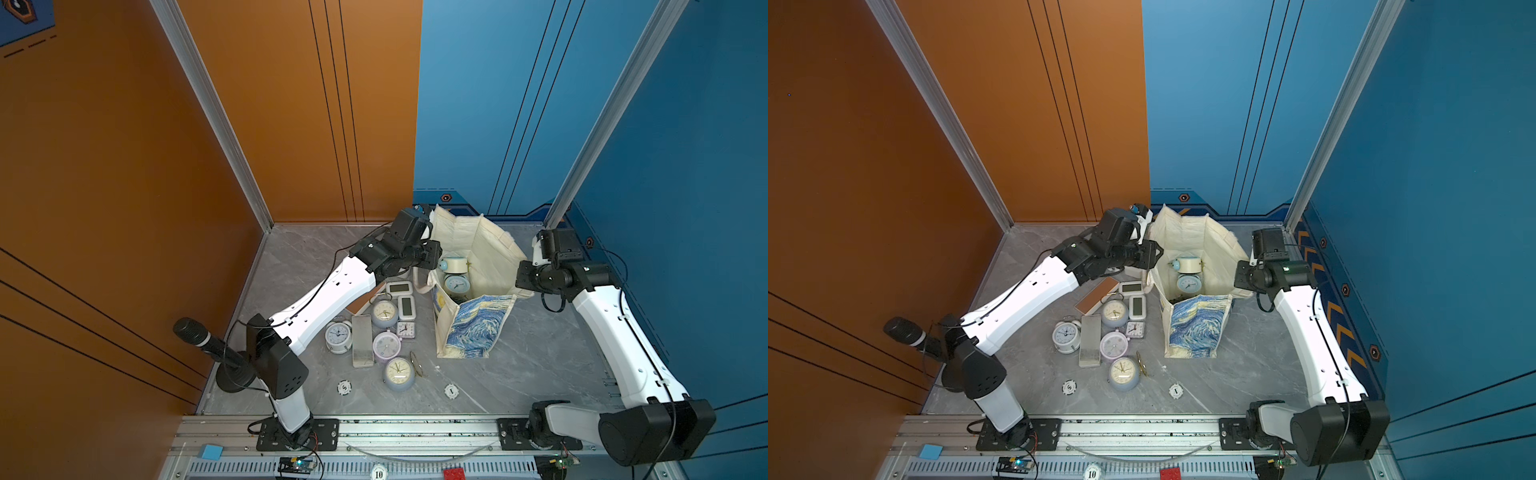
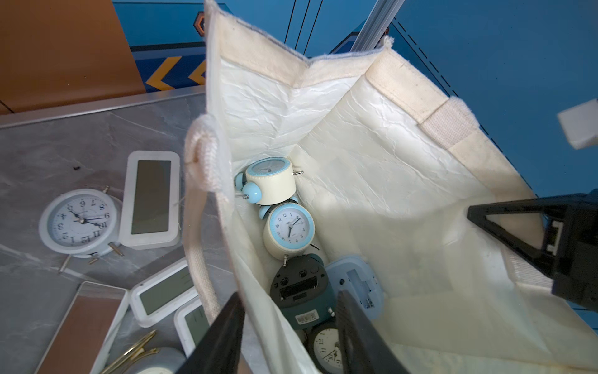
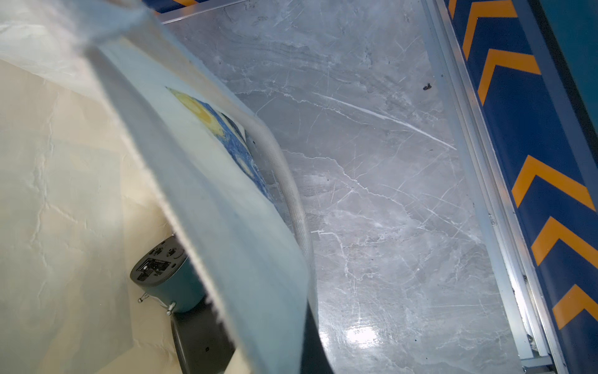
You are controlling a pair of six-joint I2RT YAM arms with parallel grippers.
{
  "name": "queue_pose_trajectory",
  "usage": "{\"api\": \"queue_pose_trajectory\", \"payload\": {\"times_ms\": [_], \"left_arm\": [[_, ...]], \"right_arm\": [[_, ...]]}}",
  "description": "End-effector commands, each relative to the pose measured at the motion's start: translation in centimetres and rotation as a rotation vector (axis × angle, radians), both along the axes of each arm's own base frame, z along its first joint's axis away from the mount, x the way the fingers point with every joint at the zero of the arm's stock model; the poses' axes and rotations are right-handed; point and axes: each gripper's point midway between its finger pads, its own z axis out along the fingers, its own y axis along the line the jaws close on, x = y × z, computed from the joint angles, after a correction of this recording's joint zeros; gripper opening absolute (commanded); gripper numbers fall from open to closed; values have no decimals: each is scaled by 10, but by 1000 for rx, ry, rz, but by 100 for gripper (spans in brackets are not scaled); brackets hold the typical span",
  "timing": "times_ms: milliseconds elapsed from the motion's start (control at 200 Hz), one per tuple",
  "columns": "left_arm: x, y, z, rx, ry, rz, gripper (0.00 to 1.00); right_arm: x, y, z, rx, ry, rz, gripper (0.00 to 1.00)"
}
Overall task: Put the alarm clock into the canvas bag
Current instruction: Adjust the canvas bag at the center of the board, then grasp the arm.
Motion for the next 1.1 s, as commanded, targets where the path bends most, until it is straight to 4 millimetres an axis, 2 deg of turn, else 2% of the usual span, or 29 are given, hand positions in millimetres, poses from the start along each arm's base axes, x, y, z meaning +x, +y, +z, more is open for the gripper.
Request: {"api": "queue_pose_trajectory", "payload": {"times_ms": [0, 115, 270, 390, 476, 591, 791, 921, 946, 986, 1001, 1096], "left_arm": [[-7, 38, 23, 19, -33, 43, 53], [-14, 76, 14, 69, 5, 94, 59], [-33, 126, -4, 127, 79, 174, 66], [-54, 163, -26, 199, 149, 257, 68], [-69, 183, -50, 221, 211, 310, 69], [-90, 202, -84, 236, 303, 381, 70], [-118, 227, -140, 275, 447, 503, 79], [-125, 240, -165, 297, 524, 561, 85], [-126, 242, -169, 301, 535, 572, 91], [-126, 245, -171, 300, 545, 589, 93], [-132, 249, -181, 317, 567, 597, 95], [-138, 258, -197, 319, 625, 635, 100]], "right_arm": [[-1, -3, 9, 5, -45, -15, 2], [-2, -4, 11, 5, -51, -14, 2], [-3, -6, 13, 10, -58, -11, 2], [-3, -6, 13, 9, -59, -6, 2], [-1, -7, 11, 10, -57, -5, 2], [1, -5, 11, 12, -55, 4, 2], [4, -2, 12, 31, -60, 12, 3], [7, 1, 13, 30, -59, 20, 3], [8, 2, 13, 29, -58, 22, 3], [8, 3, 13, 29, -58, 23, 3], [9, 3, 13, 28, -56, 26, 3], [10, 5, 13, 26, -53, 31, 4]]}}
